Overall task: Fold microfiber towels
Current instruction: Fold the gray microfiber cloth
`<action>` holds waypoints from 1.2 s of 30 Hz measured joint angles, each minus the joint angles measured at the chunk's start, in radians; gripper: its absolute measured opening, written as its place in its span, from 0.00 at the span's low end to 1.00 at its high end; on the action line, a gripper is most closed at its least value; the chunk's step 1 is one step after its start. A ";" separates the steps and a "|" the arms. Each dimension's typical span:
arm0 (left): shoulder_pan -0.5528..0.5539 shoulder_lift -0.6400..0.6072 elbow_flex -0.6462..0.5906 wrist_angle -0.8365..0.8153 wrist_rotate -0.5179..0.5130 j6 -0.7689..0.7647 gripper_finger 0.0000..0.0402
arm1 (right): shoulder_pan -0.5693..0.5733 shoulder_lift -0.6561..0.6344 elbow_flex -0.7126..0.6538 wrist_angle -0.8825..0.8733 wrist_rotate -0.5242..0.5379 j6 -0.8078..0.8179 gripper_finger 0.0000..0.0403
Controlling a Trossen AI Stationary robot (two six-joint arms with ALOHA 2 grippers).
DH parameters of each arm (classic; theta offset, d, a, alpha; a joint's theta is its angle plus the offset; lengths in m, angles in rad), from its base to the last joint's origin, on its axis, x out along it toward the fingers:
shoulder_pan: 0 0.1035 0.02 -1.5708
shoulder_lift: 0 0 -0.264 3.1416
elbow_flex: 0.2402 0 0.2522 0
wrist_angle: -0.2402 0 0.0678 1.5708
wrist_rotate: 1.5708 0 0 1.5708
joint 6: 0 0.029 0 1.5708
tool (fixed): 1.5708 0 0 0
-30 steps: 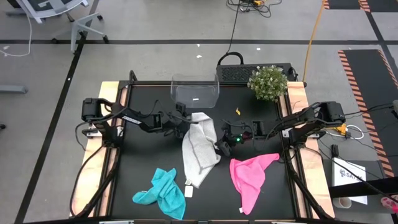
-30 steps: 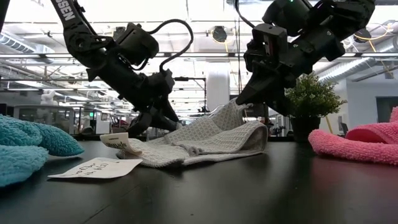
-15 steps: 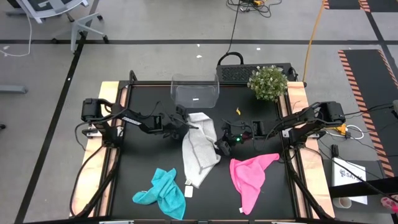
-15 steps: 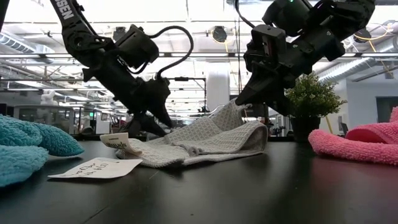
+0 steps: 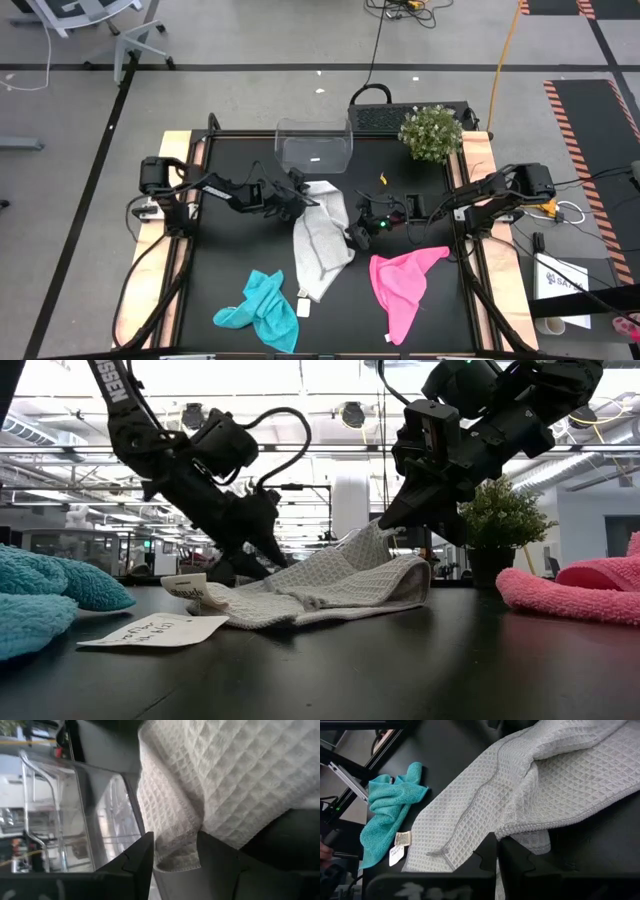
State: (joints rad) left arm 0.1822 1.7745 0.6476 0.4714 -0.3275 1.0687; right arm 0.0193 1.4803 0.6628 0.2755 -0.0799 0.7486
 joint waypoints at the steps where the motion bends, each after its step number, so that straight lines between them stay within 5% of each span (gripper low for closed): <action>1: 0.000 0.008 0.000 0.018 -0.011 0.010 0.38 | 0.000 0.000 0.000 0.002 0.000 0.004 0.00; 14: 0.009 0.023 0.057 0.001 -0.045 -0.115 0.36 | 0.000 0.000 0.000 0.004 0.001 0.010 0.00; 23: 0.008 0.022 0.066 -0.049 -0.042 -0.304 0.05 | 0.000 0.000 0.000 0.004 0.003 0.011 0.00; 27: 0.006 0.021 0.127 -0.073 -0.045 -0.479 0.03 | 0.000 0.000 0.000 0.004 0.003 0.021 0.00; 36: -0.038 -0.084 0.379 -0.514 -0.154 -0.719 0.01 | 0.000 -0.061 0.000 -0.028 0.000 0.017 0.00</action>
State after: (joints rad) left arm 0.1437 1.6905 1.0268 -0.0426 -0.4811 0.3494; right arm 0.0193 1.4190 0.6628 0.2477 -0.0801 0.7660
